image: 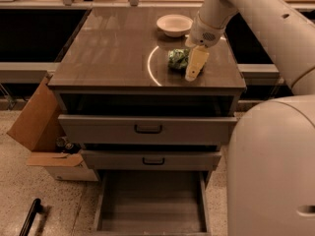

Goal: Place green can into bottom drawer

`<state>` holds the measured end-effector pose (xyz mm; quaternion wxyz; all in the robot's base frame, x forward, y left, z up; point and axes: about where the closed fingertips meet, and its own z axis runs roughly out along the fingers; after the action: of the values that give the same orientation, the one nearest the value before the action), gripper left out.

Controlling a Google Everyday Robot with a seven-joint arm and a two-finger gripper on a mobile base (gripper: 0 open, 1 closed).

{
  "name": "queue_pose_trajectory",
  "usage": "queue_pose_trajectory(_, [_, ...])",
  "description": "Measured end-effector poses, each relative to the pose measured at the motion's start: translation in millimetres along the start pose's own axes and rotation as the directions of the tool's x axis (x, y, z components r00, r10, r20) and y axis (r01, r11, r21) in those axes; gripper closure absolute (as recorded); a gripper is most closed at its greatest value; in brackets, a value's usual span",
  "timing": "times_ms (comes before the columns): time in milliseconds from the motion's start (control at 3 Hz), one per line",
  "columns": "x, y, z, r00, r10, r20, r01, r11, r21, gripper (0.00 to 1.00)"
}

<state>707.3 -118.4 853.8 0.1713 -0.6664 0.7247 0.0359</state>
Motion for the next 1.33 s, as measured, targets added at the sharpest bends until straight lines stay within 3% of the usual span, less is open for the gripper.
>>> queue_pose_trajectory(667, [-12, 7, 10, 1.0, -0.019, -0.001, 0.019, 0.9996, -0.022, 0.65])
queue_pose_trajectory(1000, [-17, 25, -14, 0.999, -0.031, 0.019, 0.031, 0.9994, 0.017, 0.89])
queue_pose_trajectory(1333, [-21, 65, -35, 0.999, 0.0, 0.05, -0.001, 0.9993, 0.037, 1.0])
